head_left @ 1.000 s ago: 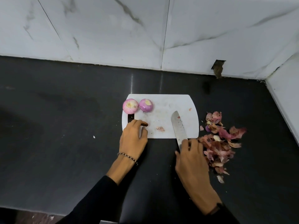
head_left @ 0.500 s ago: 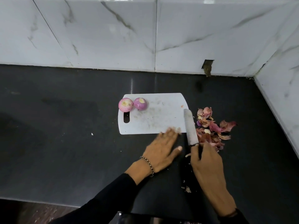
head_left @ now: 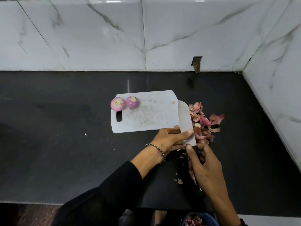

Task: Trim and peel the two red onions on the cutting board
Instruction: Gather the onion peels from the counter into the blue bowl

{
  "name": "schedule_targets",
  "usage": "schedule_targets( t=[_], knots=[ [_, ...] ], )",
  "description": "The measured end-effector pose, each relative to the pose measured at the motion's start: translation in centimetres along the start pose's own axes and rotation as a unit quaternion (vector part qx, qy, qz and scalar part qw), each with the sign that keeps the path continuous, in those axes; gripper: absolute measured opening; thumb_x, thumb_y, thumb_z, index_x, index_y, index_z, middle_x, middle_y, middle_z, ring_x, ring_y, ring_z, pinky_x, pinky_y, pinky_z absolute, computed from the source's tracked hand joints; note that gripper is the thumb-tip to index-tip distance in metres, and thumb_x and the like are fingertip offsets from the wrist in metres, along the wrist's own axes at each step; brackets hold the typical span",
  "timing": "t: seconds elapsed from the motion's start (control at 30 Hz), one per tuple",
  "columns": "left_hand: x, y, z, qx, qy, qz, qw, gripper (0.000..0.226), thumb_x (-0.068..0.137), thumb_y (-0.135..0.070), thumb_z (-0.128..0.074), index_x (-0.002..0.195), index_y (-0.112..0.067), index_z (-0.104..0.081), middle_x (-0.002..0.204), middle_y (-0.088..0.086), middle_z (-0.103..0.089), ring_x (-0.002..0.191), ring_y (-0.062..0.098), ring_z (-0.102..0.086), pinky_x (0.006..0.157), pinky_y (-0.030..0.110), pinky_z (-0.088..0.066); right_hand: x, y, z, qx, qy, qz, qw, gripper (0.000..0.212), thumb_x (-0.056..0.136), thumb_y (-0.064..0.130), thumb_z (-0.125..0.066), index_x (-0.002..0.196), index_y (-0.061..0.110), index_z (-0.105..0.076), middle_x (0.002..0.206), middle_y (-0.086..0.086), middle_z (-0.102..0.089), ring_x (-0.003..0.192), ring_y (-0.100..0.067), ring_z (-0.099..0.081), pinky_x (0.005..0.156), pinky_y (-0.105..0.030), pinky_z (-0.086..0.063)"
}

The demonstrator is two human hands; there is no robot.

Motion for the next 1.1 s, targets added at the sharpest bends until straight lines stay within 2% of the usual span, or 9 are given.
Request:
schedule_targets(
  t=[0.27, 0.47, 0.53, 0.67, 0.73, 0.87, 0.93, 1.0, 1.1],
  knots=[
    [1.2, -1.9, 0.9, -0.072, -0.041, 0.022, 0.996, 0.027, 0.078, -0.005, -0.080, 0.103, 0.003, -0.071, 0.094, 0.016, -0.076, 0.080, 0.022, -0.075, 0.069, 0.031, -0.062, -1.4, -0.7, 0.6, 0.097, 0.040, -0.026, 0.994, 0.017, 0.092, 0.048, -0.062, 0.091, 0.031, -0.067, 0.075, -0.006, -0.064, 0.062, -0.017, -0.058, 0.058, -0.035, -0.051],
    [2.5, -4.6, 2.5, -0.108, -0.066, -0.034, 0.991, 0.018, 0.084, -0.005, -0.074, 0.100, 0.003, -0.071, 0.089, 0.015, -0.076, 0.079, 0.022, -0.076, 0.073, 0.032, -0.062, -2.4, -2.0, 1.7, 0.084, 0.035, -0.044, 0.995, 0.022, 0.090, 0.046, -0.061, 0.104, 0.030, -0.067, 0.087, 0.002, -0.071, 0.067, -0.008, -0.065, 0.060, -0.023, -0.051],
    [2.8, -4.7, 3.0, -0.073, -0.079, -0.034, 0.994, 0.021, 0.090, -0.014, -0.070, 0.101, 0.004, -0.070, 0.088, 0.015, -0.076, 0.078, 0.022, -0.076, 0.072, 0.032, -0.062, -2.5, -2.1, 2.0, 0.075, 0.023, -0.043, 0.996, 0.024, 0.087, 0.050, -0.061, 0.101, 0.032, -0.068, 0.090, 0.005, -0.073, 0.074, -0.007, -0.067, 0.064, -0.025, -0.050],
    [2.6, -3.7, 3.9, 0.115, -0.123, -0.010, 0.986, 0.035, 0.102, -0.033, -0.050, 0.106, -0.004, -0.070, 0.093, 0.010, -0.077, 0.085, 0.023, -0.075, 0.083, 0.037, -0.059, -2.1, -1.9, 2.5, 0.045, -0.004, -0.035, 0.998, 0.020, 0.089, 0.048, -0.061, 0.096, 0.031, -0.067, 0.087, 0.013, -0.073, 0.075, -0.001, -0.067, 0.068, -0.023, -0.048],
    [2.3, -4.4, 4.9, 0.226, -0.161, -0.077, 0.958, 0.030, 0.099, -0.033, -0.055, 0.112, -0.010, -0.069, 0.100, 0.002, -0.076, 0.093, 0.018, -0.072, 0.091, 0.036, -0.057, -1.5, -1.3, 2.4, 0.028, -0.013, -0.026, 0.999, 0.012, 0.093, 0.042, -0.063, 0.096, 0.030, -0.066, 0.087, 0.017, -0.072, 0.078, 0.001, -0.067, 0.065, -0.016, -0.049],
    [1.4, -7.1, 6.4, 0.511, -0.233, -0.214, 0.799, 0.044, 0.100, -0.038, -0.048, 0.139, -0.017, -0.049, 0.140, -0.001, -0.054, 0.130, 0.017, -0.049, 0.105, 0.033, -0.041, -0.2, 0.0, 1.5, 0.011, -0.024, -0.015, 1.000, 0.009, 0.093, 0.043, -0.065, 0.094, 0.035, -0.066, 0.083, 0.008, -0.071, 0.068, -0.006, -0.067, 0.057, -0.017, -0.052],
    [2.9, -6.7, 7.4, 0.575, -0.230, -0.180, 0.764, 0.061, 0.103, -0.043, -0.037, 0.152, -0.009, -0.027, 0.160, 0.007, -0.029, 0.148, 0.022, -0.024, 0.118, 0.036, -0.026, 0.3, 0.4, 0.9, 0.012, -0.022, -0.017, 1.000, 0.012, 0.091, 0.048, -0.065, 0.095, 0.037, -0.066, 0.084, 0.008, -0.071, 0.070, -0.009, -0.067, 0.066, -0.030, -0.056],
    [4.8, -6.0, 8.2, 0.615, -0.215, -0.122, 0.749, 0.072, 0.104, -0.048, -0.028, 0.156, -0.002, -0.008, 0.165, 0.014, -0.005, 0.153, 0.024, -0.002, 0.124, 0.036, -0.008, 0.7, 0.4, 0.4, 0.009, -0.020, -0.020, 1.000, 0.014, 0.090, 0.049, -0.066, 0.096, 0.036, -0.066, 0.087, 0.014, -0.071, 0.079, -0.006, -0.069, 0.075, -0.031, -0.056],
    [6.8, -6.0, 8.3, 0.645, -0.230, -0.093, 0.723, 0.076, 0.104, -0.051, -0.019, 0.155, 0.001, 0.003, 0.164, 0.018, 0.007, 0.152, 0.026, 0.008, 0.124, 0.036, 0.003, 0.8, 0.4, 0.2, 0.004, -0.024, -0.029, 0.999, 0.017, 0.088, 0.052, -0.068, 0.095, 0.037, -0.067, 0.091, 0.015, -0.071, 0.088, -0.003, -0.068, 0.082, -0.034, -0.057]
  ],
)
Point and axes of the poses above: each hand's wrist, its own x-axis towards the middle knuckle, its own z-axis out of the back of the hand, y = z × x, the point moved 9 cm from there along x, towards the middle knuckle
